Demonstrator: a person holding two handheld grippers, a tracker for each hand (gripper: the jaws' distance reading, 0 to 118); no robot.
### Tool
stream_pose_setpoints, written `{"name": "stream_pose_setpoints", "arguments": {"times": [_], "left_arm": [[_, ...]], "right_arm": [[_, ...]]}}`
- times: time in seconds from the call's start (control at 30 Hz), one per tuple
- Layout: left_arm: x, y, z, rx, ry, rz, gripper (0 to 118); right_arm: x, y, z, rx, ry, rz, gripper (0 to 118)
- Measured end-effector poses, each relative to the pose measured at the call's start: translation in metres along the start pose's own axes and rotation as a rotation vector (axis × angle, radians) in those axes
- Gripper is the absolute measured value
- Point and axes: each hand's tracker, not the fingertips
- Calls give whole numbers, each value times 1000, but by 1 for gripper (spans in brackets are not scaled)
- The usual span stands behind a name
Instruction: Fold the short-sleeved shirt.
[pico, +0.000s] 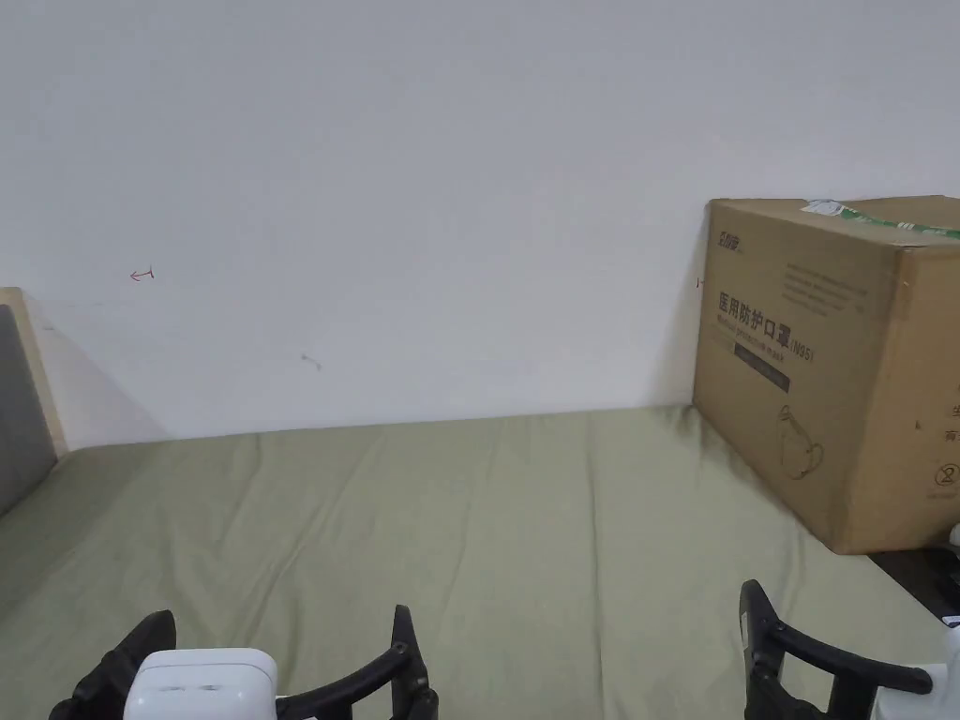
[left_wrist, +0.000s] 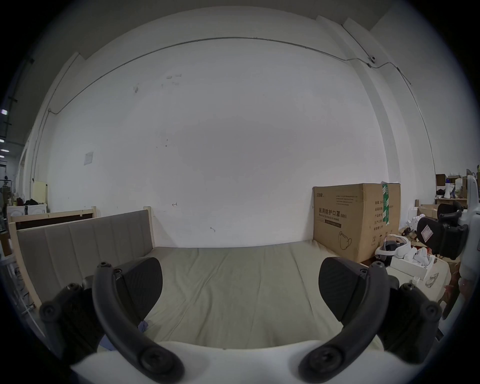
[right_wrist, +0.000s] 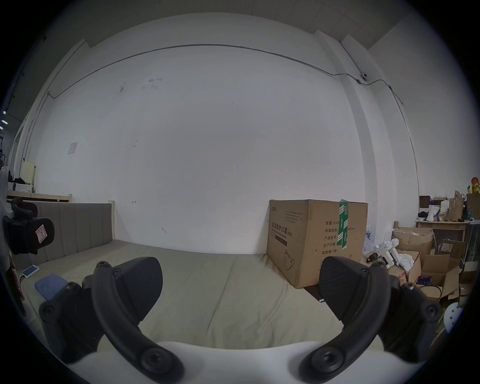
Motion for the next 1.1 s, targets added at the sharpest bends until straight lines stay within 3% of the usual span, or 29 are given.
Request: {"name": "stream_pose_setpoints", "arguments": {"times": [0.33, 0.63, 1.1], "left_arm": [[-3, -7, 0, -26, -16, 70, 118], [0, -5, -11, -77, 62, 16, 118], [9, -7, -20, -150, 69, -12, 118]], "right_arm": [[-6, -4, -1, -24, 18, 16, 118], [-9, -5, -4, -47, 31, 24, 118], [-12, -9, -8, -81, 45, 24, 118]]}}
